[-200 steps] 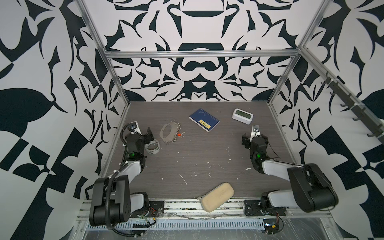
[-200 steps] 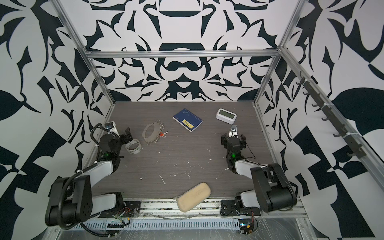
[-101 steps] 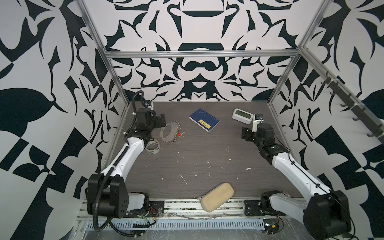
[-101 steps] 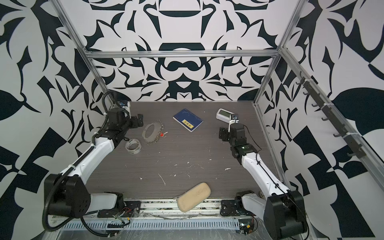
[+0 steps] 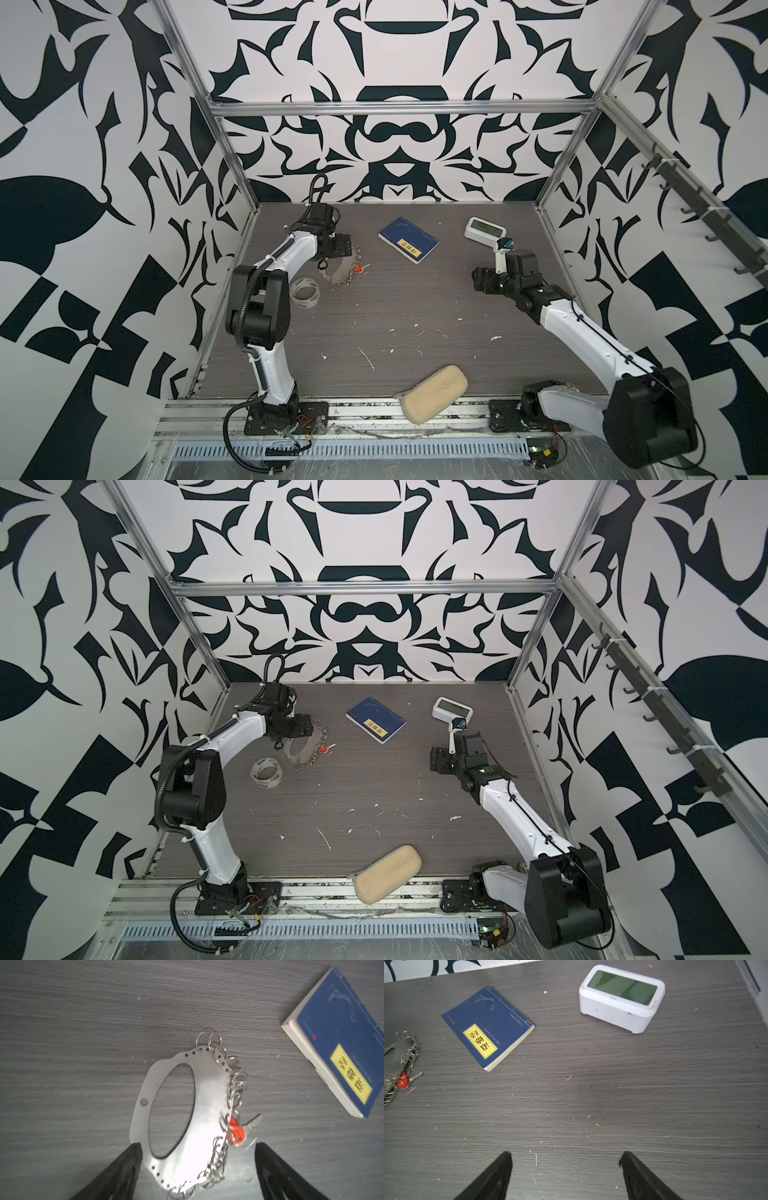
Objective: Remove the keys from the keyring
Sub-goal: 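Move the left gripper over the steel ring plate while the right gripper rises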
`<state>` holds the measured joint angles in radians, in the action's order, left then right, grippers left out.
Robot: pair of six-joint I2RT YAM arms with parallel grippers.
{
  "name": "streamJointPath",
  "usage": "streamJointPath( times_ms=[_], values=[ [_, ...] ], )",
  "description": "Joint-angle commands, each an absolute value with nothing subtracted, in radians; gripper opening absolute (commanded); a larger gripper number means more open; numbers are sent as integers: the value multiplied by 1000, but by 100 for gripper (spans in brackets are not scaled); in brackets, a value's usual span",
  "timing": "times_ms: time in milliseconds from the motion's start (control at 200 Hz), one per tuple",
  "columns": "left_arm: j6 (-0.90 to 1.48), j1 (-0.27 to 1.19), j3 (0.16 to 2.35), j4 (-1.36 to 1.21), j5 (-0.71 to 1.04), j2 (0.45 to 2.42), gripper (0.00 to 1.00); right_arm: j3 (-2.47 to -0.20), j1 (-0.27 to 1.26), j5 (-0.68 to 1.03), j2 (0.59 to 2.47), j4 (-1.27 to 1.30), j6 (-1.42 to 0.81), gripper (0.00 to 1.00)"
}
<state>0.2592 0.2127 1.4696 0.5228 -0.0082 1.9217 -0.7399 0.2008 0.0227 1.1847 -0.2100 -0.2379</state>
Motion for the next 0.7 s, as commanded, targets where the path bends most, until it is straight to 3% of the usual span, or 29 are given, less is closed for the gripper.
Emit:
streamJointPath(
  times_ms=[0,320,455,695],
  values=[
    [257,216,1538,641,52,1981,89,-793,209,46,1189,-218,-246,86],
    [252,221,1606,628,227,2073,86,-808,209,67,1208,-222,-228,86],
    [245,239,1606,639,213,2072,69,-811,212,83,1224,-205,-228,86],
    [289,264,1647,760,96,2092,54,-835,222,80,1254,-207,-229,86]
  ],
)
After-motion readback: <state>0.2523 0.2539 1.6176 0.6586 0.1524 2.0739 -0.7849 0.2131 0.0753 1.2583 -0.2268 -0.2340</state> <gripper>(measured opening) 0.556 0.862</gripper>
